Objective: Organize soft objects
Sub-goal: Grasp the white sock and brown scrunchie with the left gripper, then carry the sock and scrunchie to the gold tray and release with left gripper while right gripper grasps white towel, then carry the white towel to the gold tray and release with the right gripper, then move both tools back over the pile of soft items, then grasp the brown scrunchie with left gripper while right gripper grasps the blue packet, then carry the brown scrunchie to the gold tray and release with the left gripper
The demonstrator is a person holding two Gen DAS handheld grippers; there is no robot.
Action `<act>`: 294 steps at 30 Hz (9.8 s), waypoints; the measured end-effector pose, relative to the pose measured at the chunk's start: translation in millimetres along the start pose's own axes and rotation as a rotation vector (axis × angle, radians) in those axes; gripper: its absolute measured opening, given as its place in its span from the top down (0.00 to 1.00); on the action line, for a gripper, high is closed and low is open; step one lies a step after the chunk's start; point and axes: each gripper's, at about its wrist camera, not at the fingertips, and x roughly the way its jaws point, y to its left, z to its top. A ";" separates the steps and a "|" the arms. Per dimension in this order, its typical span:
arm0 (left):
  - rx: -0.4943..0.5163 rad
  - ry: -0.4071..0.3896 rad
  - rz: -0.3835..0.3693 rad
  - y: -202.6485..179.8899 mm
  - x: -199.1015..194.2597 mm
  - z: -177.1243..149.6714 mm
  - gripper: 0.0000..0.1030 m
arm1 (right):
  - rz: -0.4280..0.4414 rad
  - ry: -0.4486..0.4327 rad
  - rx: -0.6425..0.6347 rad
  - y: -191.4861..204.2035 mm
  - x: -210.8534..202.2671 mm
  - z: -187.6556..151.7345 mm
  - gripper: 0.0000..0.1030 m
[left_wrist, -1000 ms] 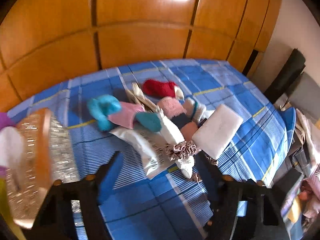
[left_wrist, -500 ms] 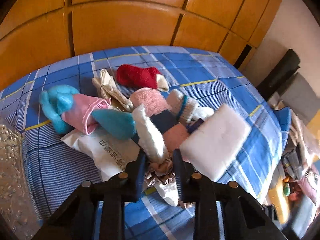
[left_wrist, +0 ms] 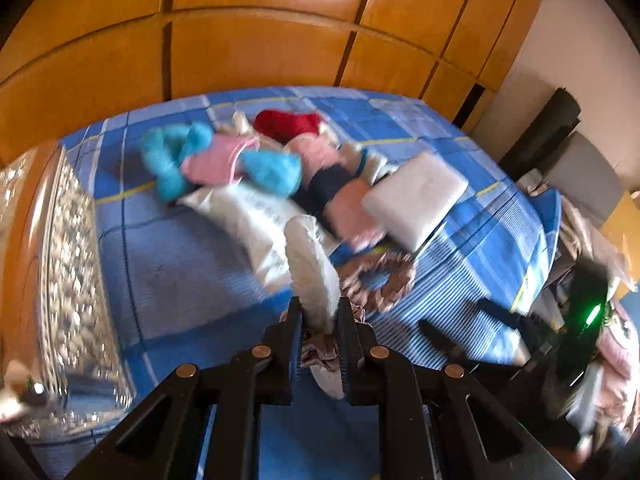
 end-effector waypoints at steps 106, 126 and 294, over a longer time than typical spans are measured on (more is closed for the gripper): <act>-0.753 -0.274 0.620 257.7 -242.5 -185.4 0.36 | 0.508 -0.095 -0.333 263.9 -57.2 214.5 0.75; -0.731 -0.299 0.633 252.1 -249.7 -187.3 0.36 | 0.785 0.119 -0.798 421.0 -92.2 55.4 0.74; 0.073 0.026 0.035 -8.2 14.4 -27.8 0.89 | 0.185 0.171 -0.096 3.3 11.9 59.6 0.76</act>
